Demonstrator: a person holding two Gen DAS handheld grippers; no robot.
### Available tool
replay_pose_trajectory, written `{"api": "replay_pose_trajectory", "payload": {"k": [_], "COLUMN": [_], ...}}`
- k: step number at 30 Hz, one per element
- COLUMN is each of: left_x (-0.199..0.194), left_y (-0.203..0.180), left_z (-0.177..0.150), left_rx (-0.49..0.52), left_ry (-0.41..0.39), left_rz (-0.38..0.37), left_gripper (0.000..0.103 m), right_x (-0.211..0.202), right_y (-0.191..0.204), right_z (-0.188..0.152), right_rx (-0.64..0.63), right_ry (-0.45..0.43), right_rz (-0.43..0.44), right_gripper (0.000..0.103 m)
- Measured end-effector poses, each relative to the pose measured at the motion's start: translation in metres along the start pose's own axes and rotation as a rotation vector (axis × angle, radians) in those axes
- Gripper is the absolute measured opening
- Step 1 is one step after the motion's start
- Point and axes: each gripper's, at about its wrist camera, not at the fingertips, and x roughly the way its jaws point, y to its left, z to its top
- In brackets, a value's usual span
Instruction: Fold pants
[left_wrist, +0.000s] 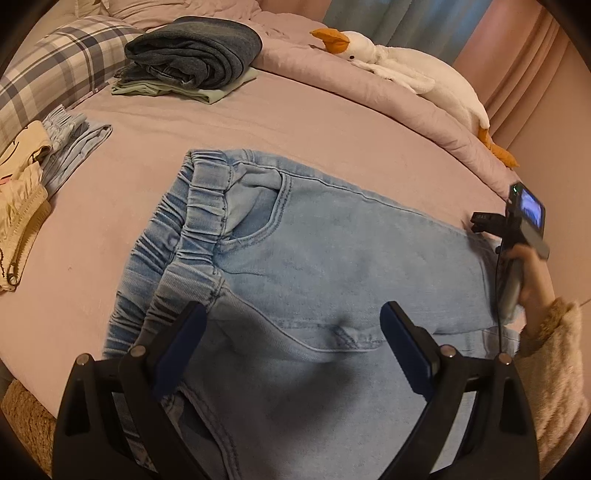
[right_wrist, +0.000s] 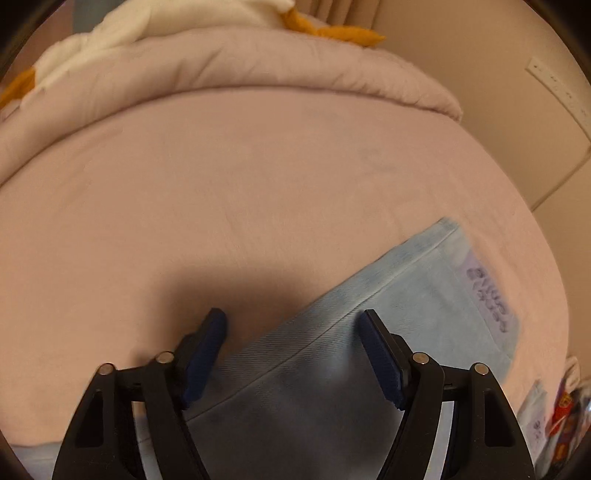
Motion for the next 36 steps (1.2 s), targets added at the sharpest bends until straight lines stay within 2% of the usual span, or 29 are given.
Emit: {"api": "replay_pose_trajectory", "payload": {"k": [2, 4, 5, 6, 10, 12, 13, 17, 20, 21, 25, 27, 29, 31, 33, 34, 35, 36], "left_x": [0.001, 0.001, 0.001, 0.0, -0.008, -0.013, -0.015, -0.018, -0.005, 0.0, 0.027, 0.044, 0.058, 0.067, 0.066, 0.065, 0.065, 0.065], "left_y": [0.0, 0.0, -0.001, -0.001, -0.003, -0.007, -0.009, -0.026, -0.042, -0.046, -0.06, -0.064, -0.063, -0.06, -0.057, -0.056, -0.054, -0.052], "left_z": [0.001, 0.001, 0.0, 0.0, 0.0, 0.001, 0.002, 0.014, 0.028, 0.034, 0.058, 0.071, 0.078, 0.085, 0.09, 0.091, 0.092, 0.093], "left_rx": [-0.008, -0.009, -0.009, -0.013, -0.029, -0.033, -0.034, -0.046, -0.072, -0.084, -0.131, -0.168, -0.219, -0.258, -0.272, -0.272, -0.272, -0.276], "left_ry": [-0.003, -0.004, -0.005, -0.008, -0.027, -0.041, -0.046, -0.061, -0.018, -0.002, 0.048, 0.095, 0.157, 0.191, 0.166, 0.157, 0.148, 0.147], "left_rz": [-0.001, 0.006, 0.01, 0.012, -0.005, -0.015, -0.023, -0.113, -0.192, -0.212, -0.216, -0.235, -0.245, -0.235, -0.191, -0.18, -0.17, -0.165], "left_gripper": [0.095, 0.095, 0.095, 0.095, 0.094, 0.094, 0.094, 0.094, 0.09, 0.089, 0.082, 0.078, 0.061, 0.06, 0.06, 0.06, 0.06, 0.06], "right_x": [-0.008, -0.014, -0.016, -0.018, -0.032, -0.062, -0.088, -0.132, -0.138, -0.137, -0.131, -0.115, -0.106, -0.109, -0.112, -0.116, -0.119, -0.123], "right_y": [-0.015, -0.026, -0.028, -0.031, -0.051, -0.063, -0.078, -0.131, -0.156, -0.164, -0.189, -0.2, -0.203, -0.197, -0.188, -0.181, -0.172, -0.166], "right_z": [-0.004, -0.005, -0.004, -0.004, -0.004, -0.012, -0.023, -0.063, -0.088, -0.098, -0.128, -0.129, -0.125, -0.122, -0.113, -0.108, -0.103, -0.097], "right_rx": [0.041, 0.058, 0.056, 0.054, 0.125, 0.146, 0.166, 0.286, 0.351, 0.364, 0.433, 0.476, 0.461, 0.419, 0.371, 0.343, 0.32, 0.301], "right_ry": [-0.009, -0.01, -0.011, -0.014, -0.04, -0.125, -0.182, -0.259, -0.274, -0.275, -0.277, -0.237, -0.198, -0.179, -0.152, -0.147, -0.139, -0.129], "right_rz": [0.052, 0.074, 0.072, 0.057, 0.177, 0.252, 0.317, 0.524, 0.549, 0.544, 0.452, 0.518, 0.553, 0.564, 0.55, 0.541, 0.525, 0.506], "right_gripper": [0.07, 0.055, 0.035, 0.011, 0.008, 0.008, 0.008, 0.008, 0.008, 0.002, 0.001, 0.001, 0.001, 0.002, 0.003, 0.01, 0.032, 0.062]}}
